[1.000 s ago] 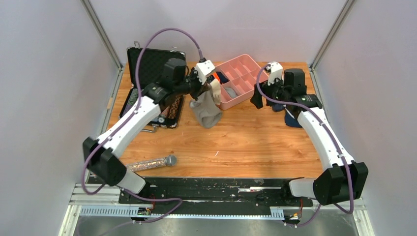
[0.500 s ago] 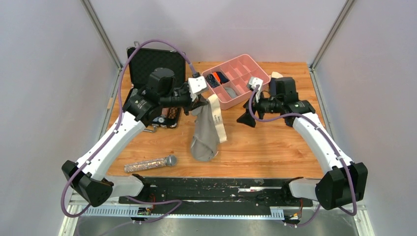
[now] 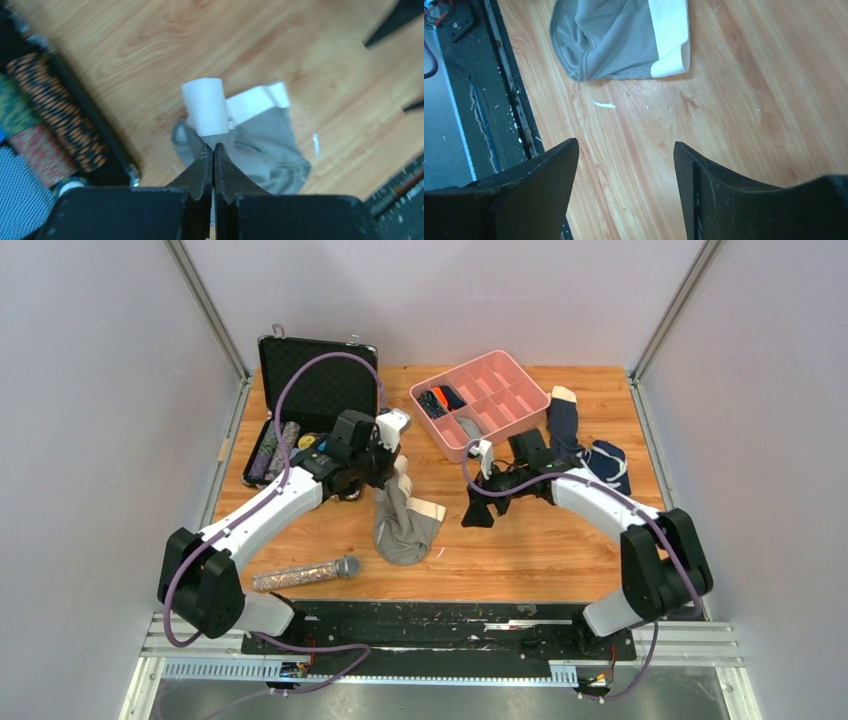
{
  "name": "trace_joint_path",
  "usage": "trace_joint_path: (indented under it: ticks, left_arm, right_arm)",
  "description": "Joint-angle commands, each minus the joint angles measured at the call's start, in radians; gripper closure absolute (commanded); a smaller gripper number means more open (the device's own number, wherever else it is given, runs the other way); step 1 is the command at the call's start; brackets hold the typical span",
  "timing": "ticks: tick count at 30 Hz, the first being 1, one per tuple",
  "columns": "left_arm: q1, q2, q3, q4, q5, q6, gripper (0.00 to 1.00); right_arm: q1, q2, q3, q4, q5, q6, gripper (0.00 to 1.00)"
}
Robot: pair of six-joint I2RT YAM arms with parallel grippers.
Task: Roll the underwear
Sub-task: Flatten out the underwear at the center of the board.
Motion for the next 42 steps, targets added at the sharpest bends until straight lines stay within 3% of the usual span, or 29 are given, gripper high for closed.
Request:
trace_joint_path:
  ticks: [1, 10, 14, 23, 30, 32, 35, 39, 42]
  left_arm:
    - [0.056, -0.006, 0.003, 0.076, -0.186, -0.100, 1.00]
    - [0.115, 0.000, -0.039, 0.088, -0.163, -0.107, 1.00]
    - [0.115, 0.018, -0.035, 0.056, -0.132, -0.147, 1.00]
    - [0.115, 0.029, -0.034, 0.061, -0.126, -0.181, 1.00]
    - [0.115, 0.031, -0.027, 0.066, -0.129, -0.184, 1.00]
    - [0.115, 0.031, -0.027, 0.067, -0.131, -0.180, 1.00]
    - [0.115, 0.033, -0.025, 0.073, -0.134, -0.169, 1.00]
    - [0.115, 0.028, -0.016, 0.078, -0.092, -0.115, 1.00]
    - [0.115, -0.007, -0.024, 0.089, -0.053, -0.042, 1.00]
  right_arm:
    - [0.028, 0.095, 0.055, 0.129, 0.092, 0.113, 0.30]
    - [0.038, 0.337, 0.195, 0.217, 0.127, 0.467, 0.42]
    - [0.077, 0.404, 0.239, 0.209, 0.131, 0.516, 0.38]
    - [0.108, 0.485, 0.277, 0.216, 0.214, 0.587, 0.50]
    - [0.103, 0.469, 0.256, 0.209, 0.233, 0.592, 0.59]
    - [0.103, 0.462, 0.248, 0.211, 0.243, 0.584, 0.69]
    - [0.103, 0.450, 0.248, 0.213, 0.245, 0.558, 0.98]
    - [0.083, 0.344, 0.260, 0.206, 0.182, 0.453, 1.00]
    - [0.076, 0.180, 0.243, 0.152, 0.170, 0.207, 1.00]
